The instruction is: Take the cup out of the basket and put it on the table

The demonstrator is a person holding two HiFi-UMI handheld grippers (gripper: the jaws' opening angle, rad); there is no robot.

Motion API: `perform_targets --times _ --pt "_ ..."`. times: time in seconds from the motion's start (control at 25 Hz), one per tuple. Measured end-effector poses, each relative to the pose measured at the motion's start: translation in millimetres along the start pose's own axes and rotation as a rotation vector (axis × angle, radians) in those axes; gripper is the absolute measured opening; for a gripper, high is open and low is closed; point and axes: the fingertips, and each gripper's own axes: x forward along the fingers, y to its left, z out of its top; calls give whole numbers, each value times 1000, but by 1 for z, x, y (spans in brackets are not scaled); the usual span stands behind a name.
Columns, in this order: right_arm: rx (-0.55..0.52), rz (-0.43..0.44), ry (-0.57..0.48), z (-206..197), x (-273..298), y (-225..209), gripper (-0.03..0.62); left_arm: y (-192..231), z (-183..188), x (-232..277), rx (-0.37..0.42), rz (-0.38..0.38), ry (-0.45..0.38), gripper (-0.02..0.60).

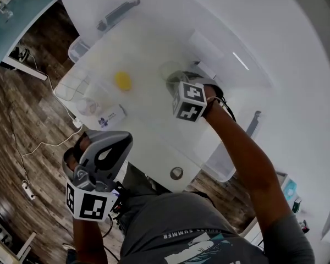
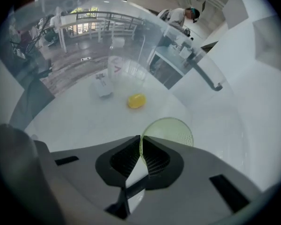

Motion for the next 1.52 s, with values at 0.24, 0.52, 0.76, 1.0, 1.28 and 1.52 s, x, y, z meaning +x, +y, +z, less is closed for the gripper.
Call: perform_targets --times 0.24,0.52,0.76,1.0,1.28,1.52 --pt "19 -131 -138 31 -83 0 28 -13 23 -8 26 7 -8 9" --pt "57 -205 -277 53 -168 20 28 -27 37 -21 50 31 16 9" --pt "55 -268 -399 74 -234 53 28 -40 36 -32 50 48 59 9" --pt "9 -273 -477 92 -270 99 28 -50 44 -36 61 69 71 9" --pt "-51 -218 -531 107 -274 147 28 -58 50 -44 60 96 87 9" --pt "-149 -133 -545 123 -252 195 28 -66 39 -59 30 128 108 9"
